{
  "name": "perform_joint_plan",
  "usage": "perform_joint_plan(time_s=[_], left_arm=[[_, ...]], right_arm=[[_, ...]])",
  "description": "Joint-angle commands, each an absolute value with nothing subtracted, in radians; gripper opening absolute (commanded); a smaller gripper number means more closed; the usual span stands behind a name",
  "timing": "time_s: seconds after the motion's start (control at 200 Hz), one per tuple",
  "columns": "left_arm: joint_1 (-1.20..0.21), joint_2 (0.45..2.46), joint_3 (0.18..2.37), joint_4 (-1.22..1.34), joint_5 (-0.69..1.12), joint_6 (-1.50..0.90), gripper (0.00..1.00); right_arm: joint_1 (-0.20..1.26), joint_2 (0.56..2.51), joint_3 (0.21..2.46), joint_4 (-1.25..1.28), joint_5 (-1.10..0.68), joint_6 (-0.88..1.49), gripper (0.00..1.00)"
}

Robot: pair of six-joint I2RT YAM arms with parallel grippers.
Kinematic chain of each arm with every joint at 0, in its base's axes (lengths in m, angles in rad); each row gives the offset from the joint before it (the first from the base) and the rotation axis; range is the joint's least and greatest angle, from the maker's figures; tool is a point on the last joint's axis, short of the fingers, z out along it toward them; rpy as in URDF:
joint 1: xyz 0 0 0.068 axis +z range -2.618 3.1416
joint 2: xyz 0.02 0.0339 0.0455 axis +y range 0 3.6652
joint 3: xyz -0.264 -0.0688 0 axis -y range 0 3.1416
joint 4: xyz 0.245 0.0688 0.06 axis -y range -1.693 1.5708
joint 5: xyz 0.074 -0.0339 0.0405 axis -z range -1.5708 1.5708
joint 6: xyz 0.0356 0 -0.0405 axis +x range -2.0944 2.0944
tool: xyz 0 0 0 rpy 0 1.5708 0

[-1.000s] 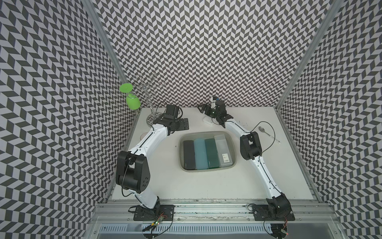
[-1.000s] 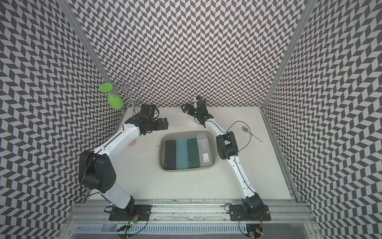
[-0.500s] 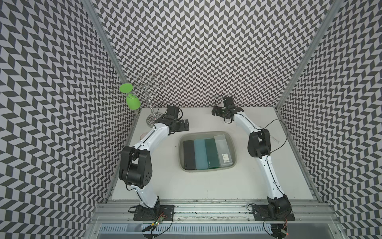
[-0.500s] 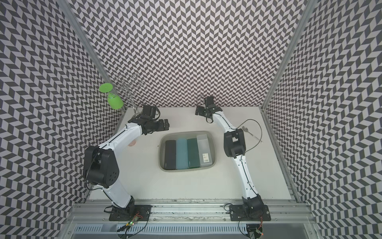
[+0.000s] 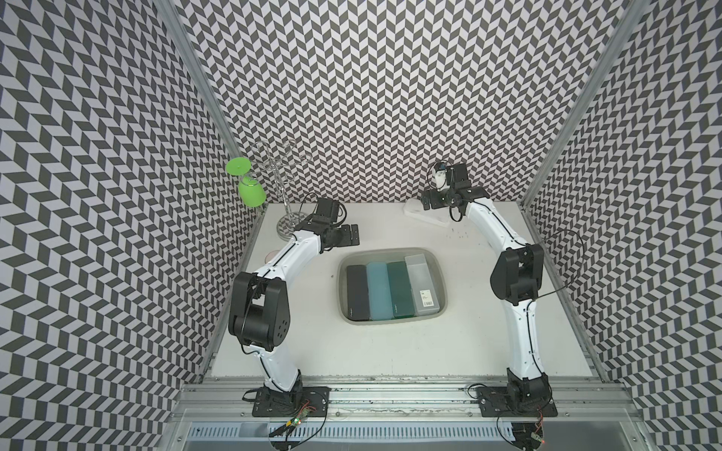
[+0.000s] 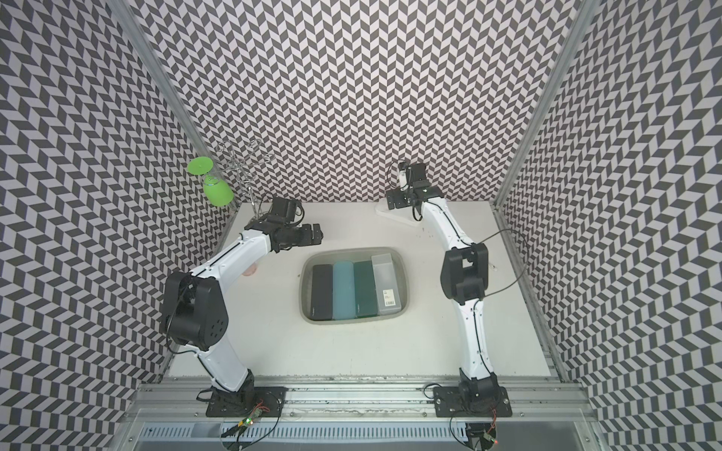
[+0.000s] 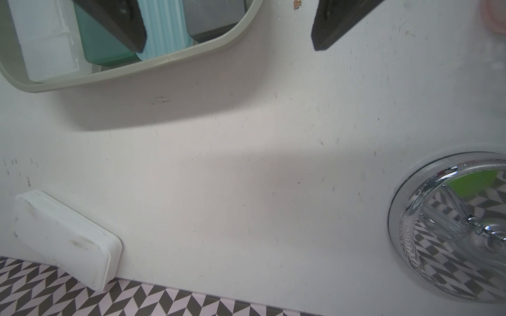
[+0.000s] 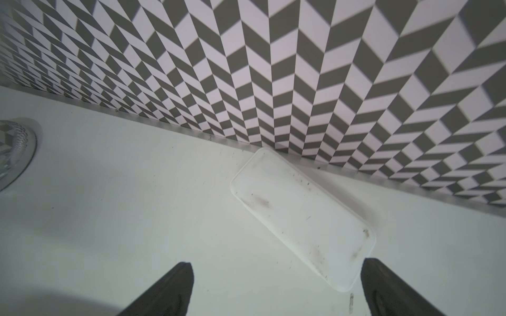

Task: Put the pencil case into the storage box
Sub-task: Move the pencil case to the center of the board.

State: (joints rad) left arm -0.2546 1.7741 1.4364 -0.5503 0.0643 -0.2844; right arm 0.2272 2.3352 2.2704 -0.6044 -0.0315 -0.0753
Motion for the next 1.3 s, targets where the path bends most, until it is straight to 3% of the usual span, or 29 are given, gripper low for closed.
perform_joint_plan(time_s=[0.0,0.15,0.33,0.616,0.906,1.056,1.297], left_arm=[[-0.255,1.755,1.434,-0.531,0.08,-0.27,1.0],[-0.259,1.75,1.435,-0.523,0.078,-0.255,1.0],[-0.264,1.736,1.426,-0.511,0.083,-0.259,0.99],[-0.265,1.726,1.366,-0.481,0.085,-0.265,1.0],[-0.265,1.762,1.389,-0.453,0.129,-0.282,1.0],[-0.265,1.784,1.424,-0.459,0.145,-0.285,1.0],[-0.265,1.785,1.455,-0.476,0.153,-0.293,1.0]], right_arm=[[0.178,2.436,2.289,-0.495,0.015,-0.155,0.99],[0.175,2.594,2.454,-0.409,0.039,-0.139,1.0],[0.156,2.671,2.443,-0.276,0.008,-0.139,0.99],[0.134,2.726,2.485,-0.392,-0.191,-0.114,1.0],[0.133,2.605,2.345,-0.628,-0.218,-0.165,0.98],[0.132,2.554,2.291,-0.741,-0.249,-0.18,0.93],[0.127,2.34,1.941,-0.754,-0.081,-0.173,0.92]])
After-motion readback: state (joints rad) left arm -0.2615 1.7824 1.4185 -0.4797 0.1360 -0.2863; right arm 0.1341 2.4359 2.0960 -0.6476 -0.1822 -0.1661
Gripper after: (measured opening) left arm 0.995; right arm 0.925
